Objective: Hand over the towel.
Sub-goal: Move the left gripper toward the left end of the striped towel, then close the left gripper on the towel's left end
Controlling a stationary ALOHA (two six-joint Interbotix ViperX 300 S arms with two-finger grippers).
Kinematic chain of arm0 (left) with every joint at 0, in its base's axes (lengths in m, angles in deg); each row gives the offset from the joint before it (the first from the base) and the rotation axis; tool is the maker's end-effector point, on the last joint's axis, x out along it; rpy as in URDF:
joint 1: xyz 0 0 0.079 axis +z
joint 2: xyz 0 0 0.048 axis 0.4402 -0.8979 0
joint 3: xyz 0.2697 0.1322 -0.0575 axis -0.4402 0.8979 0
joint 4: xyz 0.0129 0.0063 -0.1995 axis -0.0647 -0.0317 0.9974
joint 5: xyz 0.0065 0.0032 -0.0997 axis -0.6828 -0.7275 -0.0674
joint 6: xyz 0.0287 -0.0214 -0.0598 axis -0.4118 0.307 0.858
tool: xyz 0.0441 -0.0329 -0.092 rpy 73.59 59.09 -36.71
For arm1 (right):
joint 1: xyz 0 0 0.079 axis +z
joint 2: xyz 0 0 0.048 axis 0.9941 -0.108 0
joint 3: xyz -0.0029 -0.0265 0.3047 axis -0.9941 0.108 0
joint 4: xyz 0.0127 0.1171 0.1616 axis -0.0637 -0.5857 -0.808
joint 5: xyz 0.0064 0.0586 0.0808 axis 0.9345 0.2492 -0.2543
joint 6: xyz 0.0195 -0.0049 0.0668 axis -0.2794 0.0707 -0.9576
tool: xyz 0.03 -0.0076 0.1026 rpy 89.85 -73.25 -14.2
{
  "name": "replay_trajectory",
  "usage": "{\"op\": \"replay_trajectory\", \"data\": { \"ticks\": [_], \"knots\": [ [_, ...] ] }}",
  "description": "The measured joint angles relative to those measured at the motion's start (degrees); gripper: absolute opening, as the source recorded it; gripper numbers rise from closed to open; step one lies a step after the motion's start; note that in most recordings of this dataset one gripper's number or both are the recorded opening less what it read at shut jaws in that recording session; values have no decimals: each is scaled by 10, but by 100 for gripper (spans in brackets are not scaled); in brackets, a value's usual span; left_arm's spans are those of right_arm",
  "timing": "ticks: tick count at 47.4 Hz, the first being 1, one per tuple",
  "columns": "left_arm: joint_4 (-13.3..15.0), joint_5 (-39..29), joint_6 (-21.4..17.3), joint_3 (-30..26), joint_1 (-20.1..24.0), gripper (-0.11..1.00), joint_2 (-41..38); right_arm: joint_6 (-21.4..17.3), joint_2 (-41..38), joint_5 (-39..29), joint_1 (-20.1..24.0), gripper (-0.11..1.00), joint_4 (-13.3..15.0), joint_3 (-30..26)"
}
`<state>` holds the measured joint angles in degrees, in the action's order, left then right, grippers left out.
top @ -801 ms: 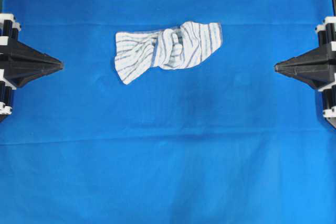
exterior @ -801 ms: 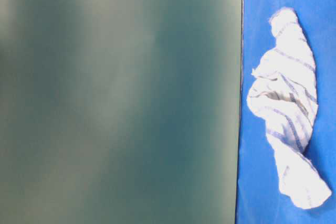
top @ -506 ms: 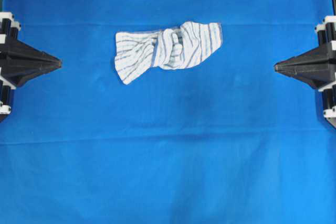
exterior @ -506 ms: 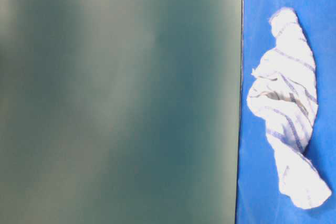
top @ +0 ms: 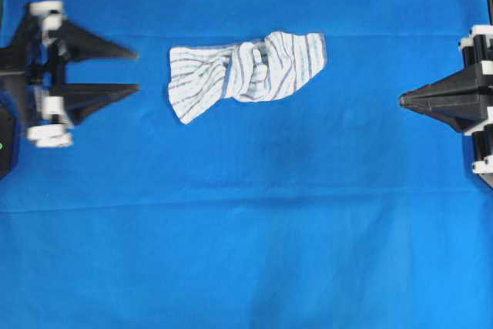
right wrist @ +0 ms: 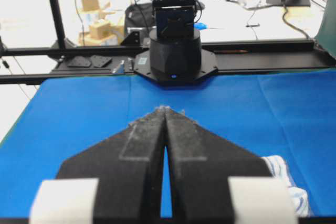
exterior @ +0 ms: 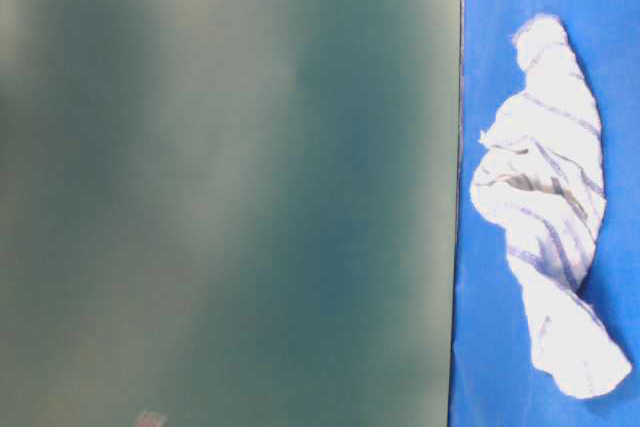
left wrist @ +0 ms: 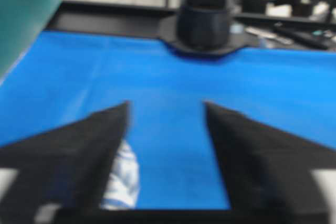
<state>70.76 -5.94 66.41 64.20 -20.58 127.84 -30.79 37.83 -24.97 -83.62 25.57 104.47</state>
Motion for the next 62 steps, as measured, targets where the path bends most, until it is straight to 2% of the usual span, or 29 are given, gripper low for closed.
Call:
{"op": "replay_trajectory", "data": {
  "ticks": [4,8,19,33,43,50,53,55,62],
  "knots": [
    [1,-7,0,-18,9,85,-51,0,-1,0,0,0,0,0],
    [1,-25,0,-40,16,93,-98,0,-4,0,0,0,0,0],
    [1,-97,1,-105,52,93,-252,0,-10,0,0,0,0,0],
    [1,-103,1,-179,64,94,-432,0,-18,-4,0,0,0,1],
    [1,-100,1,-214,78,94,-513,0,-20,-6,0,0,0,1],
    [1,-102,0,-217,82,93,-519,0,-20,-12,0,0,0,0],
    [0,-107,1,-217,82,89,-519,0,-21,-13,0,0,1,1],
    [1,-114,0,-218,83,82,-518,0,-20,-14,0,0,0,0],
    [1,-139,-1,-219,85,40,-517,0,-21,-15,0,0,0,1]
  ]
}}
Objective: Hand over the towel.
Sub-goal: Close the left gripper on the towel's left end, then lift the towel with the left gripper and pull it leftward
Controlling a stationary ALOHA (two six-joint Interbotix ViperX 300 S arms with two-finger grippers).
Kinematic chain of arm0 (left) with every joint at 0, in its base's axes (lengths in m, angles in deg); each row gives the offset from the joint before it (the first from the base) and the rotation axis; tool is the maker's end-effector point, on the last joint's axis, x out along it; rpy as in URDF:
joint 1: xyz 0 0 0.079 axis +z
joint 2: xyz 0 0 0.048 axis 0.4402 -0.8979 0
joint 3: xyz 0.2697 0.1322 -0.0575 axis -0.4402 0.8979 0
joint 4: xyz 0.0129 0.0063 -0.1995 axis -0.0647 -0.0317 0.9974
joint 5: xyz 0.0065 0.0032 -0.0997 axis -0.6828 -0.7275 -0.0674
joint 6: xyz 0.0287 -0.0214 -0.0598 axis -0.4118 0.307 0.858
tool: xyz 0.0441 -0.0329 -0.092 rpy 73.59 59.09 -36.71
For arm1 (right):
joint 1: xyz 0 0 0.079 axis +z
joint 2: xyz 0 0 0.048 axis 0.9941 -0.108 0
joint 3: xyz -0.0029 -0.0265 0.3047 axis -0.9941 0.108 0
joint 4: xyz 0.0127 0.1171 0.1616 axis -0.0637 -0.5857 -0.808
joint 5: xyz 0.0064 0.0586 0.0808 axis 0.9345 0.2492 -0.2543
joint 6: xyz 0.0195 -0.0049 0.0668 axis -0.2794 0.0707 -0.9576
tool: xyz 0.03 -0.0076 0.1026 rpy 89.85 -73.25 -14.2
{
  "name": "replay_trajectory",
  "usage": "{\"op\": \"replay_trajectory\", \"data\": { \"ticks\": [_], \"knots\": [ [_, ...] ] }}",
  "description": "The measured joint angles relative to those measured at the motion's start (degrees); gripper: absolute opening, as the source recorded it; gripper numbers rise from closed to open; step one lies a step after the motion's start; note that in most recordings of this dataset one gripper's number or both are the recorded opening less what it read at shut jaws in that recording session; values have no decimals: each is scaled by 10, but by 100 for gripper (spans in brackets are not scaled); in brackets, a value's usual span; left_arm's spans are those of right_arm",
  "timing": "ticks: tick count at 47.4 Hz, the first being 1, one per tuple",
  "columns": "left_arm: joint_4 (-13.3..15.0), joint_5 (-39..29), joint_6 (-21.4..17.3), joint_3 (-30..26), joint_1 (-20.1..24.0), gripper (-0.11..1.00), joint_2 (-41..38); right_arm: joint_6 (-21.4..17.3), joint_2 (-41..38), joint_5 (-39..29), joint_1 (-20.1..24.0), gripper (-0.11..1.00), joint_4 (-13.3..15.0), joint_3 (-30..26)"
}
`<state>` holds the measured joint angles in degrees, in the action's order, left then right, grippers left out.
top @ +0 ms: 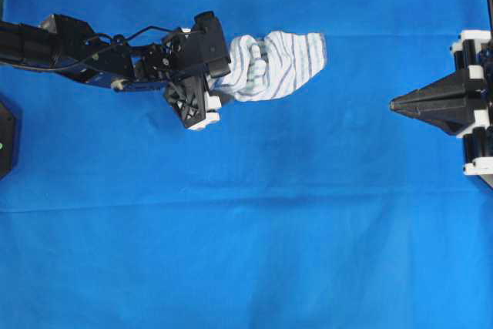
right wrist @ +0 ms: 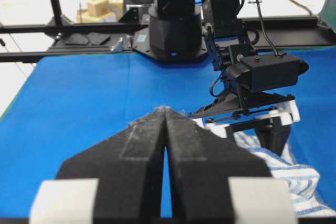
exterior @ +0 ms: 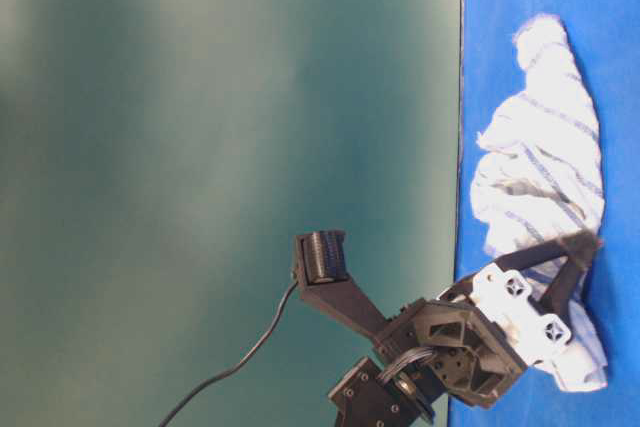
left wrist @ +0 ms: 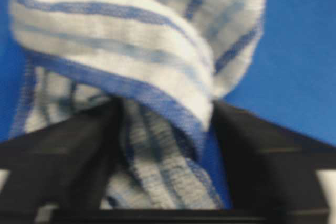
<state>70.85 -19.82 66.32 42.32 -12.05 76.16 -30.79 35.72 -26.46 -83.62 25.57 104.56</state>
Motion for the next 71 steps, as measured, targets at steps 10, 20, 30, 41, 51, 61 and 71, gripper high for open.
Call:
{"op": "replay_trajectory", "data": {
  "ticks": [10,20,30,41,51,61,71],
  "knots": [
    [0,-13,-4,2,1,7,33,0,0,0,0,0,0,0],
    [0,-40,-4,6,1,7,123,-1,0,0,1,0,0,0],
    [0,-54,-4,11,-13,7,243,-1,0,-4,1,0,0,0],
    [0,-54,-4,18,-62,7,365,-1,2,-11,1,0,0,-1],
    [0,-47,-1,27,-102,7,426,-1,2,-11,1,0,0,-1],
    [0,-43,1,35,-110,7,435,-1,2,-11,1,0,0,0],
    [0,-43,1,34,-111,7,433,-3,0,-11,1,0,-1,0]
  ]
}}
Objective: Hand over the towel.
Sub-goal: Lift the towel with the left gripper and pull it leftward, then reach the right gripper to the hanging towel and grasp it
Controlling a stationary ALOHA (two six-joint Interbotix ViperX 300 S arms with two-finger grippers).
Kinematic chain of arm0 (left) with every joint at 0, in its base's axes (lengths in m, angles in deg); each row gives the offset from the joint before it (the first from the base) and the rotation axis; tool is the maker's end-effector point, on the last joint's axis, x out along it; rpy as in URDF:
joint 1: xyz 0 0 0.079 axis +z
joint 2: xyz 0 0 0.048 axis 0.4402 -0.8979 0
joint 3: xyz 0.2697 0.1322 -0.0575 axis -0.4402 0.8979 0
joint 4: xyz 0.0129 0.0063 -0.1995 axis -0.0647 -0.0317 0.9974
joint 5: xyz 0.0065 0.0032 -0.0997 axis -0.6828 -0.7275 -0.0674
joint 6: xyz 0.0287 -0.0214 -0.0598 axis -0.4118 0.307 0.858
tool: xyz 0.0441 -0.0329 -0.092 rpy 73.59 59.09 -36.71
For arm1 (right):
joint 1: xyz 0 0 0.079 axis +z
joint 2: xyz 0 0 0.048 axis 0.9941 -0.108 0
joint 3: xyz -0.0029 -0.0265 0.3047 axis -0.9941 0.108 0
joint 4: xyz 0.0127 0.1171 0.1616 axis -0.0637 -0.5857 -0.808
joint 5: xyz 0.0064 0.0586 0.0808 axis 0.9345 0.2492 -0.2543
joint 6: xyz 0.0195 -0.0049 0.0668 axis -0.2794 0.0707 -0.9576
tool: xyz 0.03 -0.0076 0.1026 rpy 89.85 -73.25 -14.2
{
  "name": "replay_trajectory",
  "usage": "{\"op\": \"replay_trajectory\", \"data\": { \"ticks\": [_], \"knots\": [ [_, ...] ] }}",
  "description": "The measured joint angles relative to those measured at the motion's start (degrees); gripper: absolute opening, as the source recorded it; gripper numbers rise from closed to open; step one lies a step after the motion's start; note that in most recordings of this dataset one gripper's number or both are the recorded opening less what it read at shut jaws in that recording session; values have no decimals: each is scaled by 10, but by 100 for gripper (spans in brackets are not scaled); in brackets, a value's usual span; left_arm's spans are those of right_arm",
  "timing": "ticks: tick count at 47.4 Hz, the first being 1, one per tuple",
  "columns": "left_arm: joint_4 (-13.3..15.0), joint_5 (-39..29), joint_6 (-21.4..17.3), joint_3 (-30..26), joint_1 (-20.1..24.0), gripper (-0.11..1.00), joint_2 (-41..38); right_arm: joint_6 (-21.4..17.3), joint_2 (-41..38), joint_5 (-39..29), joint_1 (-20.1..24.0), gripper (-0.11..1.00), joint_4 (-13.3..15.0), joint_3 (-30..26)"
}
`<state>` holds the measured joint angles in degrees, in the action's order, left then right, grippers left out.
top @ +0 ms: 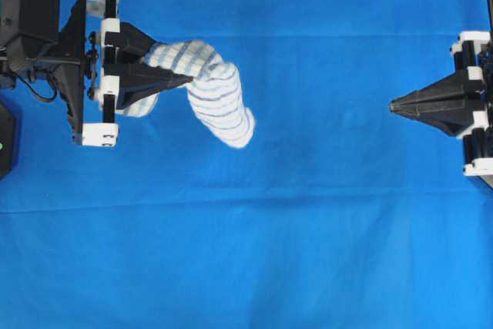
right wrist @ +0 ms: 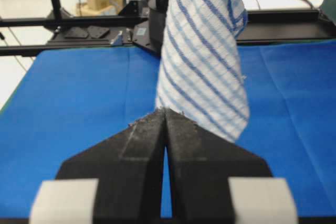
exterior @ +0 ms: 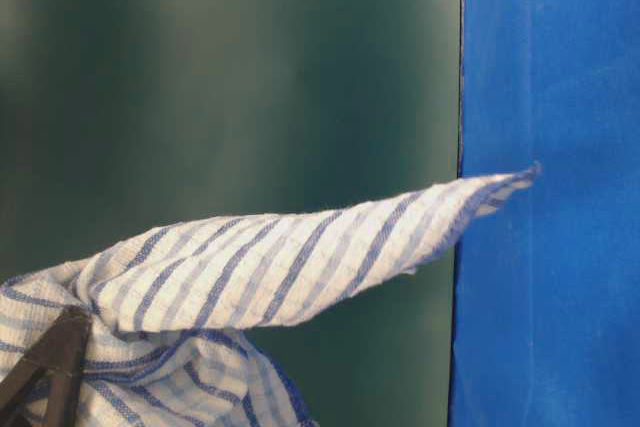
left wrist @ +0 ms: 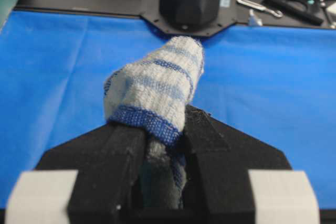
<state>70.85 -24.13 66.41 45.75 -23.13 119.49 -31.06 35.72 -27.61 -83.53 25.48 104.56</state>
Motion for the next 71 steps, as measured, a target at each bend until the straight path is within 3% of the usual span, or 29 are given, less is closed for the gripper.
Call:
{"op": "replay_trajectory", "data": {
  "ticks": [12,21,25,32,45,59,71],
  "knots": [
    [0,0,0,0,-4,7,0,-1,-41,12,0,3,0,-26],
    [0,0,0,1,-7,7,0,-1,-128,56,-2,57,-2,-72],
    [0,0,0,0,-10,7,0,-1,-179,83,-11,72,-2,-97],
    [0,0,0,1,-14,7,1,-1,-279,123,-35,72,-3,-150],
    [0,0,0,1,-15,7,1,-1,-428,121,-31,73,-3,-279],
    [0,0,0,1,-15,7,1,-1,-500,109,-20,73,-1,-369],
    [0,-1,0,4,-20,7,1,2,-511,98,-20,67,-1,-383]
  ]
}}
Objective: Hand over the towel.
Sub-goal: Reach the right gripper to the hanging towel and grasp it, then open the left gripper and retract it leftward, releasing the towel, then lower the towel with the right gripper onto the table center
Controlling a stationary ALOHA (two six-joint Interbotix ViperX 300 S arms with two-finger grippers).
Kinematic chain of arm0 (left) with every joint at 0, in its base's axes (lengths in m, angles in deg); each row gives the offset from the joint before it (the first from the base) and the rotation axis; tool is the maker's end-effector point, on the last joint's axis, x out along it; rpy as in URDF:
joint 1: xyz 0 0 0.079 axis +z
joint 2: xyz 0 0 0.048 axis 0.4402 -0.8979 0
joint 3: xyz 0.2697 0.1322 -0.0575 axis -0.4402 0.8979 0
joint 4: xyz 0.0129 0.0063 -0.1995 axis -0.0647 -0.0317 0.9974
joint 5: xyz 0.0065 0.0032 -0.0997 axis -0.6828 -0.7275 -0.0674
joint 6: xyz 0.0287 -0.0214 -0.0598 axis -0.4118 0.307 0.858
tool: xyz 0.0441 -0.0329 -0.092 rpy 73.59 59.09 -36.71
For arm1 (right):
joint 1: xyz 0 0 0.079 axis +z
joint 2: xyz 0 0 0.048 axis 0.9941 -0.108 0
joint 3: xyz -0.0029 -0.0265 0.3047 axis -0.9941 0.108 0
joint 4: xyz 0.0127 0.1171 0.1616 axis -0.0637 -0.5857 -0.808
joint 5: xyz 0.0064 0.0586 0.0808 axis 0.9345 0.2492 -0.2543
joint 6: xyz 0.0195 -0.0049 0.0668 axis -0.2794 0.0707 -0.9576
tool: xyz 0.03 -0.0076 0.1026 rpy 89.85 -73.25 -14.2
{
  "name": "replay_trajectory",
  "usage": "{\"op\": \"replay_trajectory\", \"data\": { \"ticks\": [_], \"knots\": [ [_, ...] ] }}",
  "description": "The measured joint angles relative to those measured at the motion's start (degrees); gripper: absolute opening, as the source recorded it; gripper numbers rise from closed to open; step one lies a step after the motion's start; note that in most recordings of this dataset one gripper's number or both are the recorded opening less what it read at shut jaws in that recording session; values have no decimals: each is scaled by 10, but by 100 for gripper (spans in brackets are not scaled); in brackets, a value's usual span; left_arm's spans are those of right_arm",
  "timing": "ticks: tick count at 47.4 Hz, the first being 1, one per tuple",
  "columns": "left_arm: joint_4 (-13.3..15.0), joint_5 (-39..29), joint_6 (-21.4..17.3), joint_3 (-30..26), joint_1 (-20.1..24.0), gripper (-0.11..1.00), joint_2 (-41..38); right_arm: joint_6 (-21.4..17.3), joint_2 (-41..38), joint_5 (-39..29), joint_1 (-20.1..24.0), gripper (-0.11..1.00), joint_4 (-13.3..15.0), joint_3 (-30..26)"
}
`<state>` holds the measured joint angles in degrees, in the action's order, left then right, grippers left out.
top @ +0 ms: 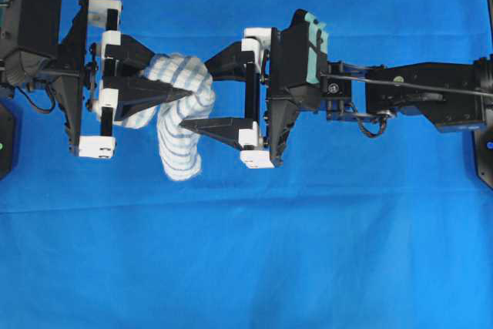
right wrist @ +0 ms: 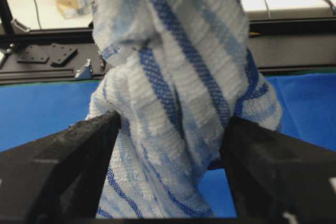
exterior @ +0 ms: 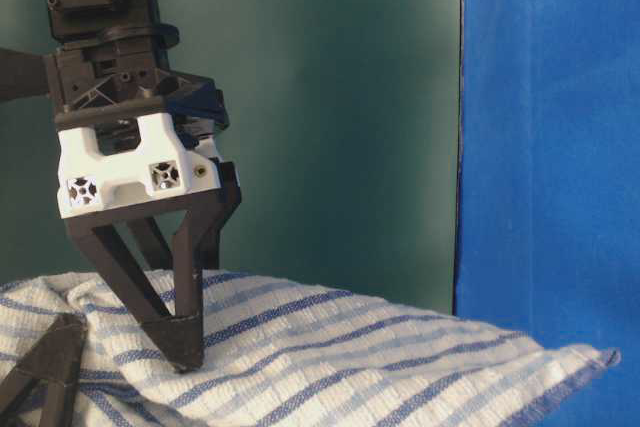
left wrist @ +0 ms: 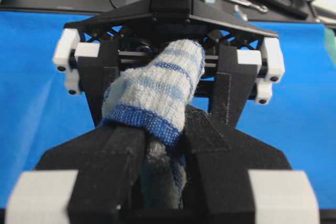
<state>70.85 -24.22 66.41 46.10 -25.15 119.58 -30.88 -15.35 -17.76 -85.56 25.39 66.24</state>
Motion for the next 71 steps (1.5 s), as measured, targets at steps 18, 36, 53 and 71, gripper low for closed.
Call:
{"op": "replay_trajectory", "data": {
  "ticks": [18,36,53,71],
  "knots": [
    [0,0,-8,0,-3,7,-1,5,0,-16,0,6,4,-2],
    [0,1,0,8,-3,55,6,4,12,-19,0,5,4,9],
    [0,1,1,74,-4,92,116,0,149,-21,0,6,4,124],
    [0,2,2,111,-3,92,171,-2,290,-54,0,5,3,209]
  ]
}}
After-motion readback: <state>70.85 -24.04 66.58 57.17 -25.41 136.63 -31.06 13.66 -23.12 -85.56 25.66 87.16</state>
